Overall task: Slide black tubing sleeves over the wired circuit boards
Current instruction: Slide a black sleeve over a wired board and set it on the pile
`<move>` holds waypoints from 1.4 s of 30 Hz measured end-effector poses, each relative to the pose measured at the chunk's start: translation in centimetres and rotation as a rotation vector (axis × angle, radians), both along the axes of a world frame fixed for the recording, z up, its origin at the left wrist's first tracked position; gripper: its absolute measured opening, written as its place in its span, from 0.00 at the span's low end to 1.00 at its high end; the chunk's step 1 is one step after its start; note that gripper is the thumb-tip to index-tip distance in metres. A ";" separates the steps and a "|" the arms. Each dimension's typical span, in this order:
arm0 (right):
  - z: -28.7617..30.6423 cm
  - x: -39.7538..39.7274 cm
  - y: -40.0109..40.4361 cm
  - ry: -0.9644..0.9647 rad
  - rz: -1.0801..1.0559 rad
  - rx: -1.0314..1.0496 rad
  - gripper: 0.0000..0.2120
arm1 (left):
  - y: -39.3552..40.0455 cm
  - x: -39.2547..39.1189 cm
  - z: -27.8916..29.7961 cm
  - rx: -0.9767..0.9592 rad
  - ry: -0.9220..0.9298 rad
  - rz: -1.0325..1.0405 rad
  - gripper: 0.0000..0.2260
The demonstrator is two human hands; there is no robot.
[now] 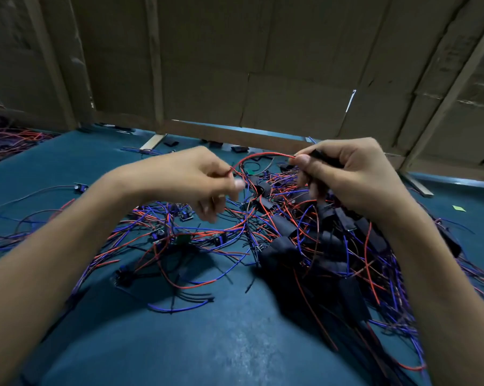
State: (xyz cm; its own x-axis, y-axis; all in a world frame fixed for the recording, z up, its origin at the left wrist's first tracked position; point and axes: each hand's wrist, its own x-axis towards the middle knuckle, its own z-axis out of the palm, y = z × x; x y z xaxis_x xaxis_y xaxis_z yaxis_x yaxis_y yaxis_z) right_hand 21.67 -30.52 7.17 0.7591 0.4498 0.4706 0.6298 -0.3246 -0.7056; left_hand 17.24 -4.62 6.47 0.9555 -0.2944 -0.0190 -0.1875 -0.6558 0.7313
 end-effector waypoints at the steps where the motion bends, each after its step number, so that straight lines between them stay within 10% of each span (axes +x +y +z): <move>1: -0.1 0.2 -0.2 0.036 0.020 -0.034 0.05 | 0.0 0.1 0.0 -0.048 -0.065 0.037 0.15; 6: -0.3 0.4 -0.2 0.121 0.088 -0.188 0.15 | 0.6 0.1 1.0 -0.182 -0.158 0.013 0.18; 15: -0.2 -0.7 1.2 -0.104 -0.039 -0.413 0.15 | 0.4 -0.7 1.8 0.211 -0.346 0.024 0.13; 32: -0.9 -0.9 3.1 -0.264 -0.046 -0.386 0.20 | -1.6 0.1 0.2 -0.693 -0.160 0.066 0.14; 42: -0.6 -1.3 3.0 -0.198 0.039 -0.239 0.14 | -2.7 -0.8 0.7 -0.406 -0.523 0.073 0.08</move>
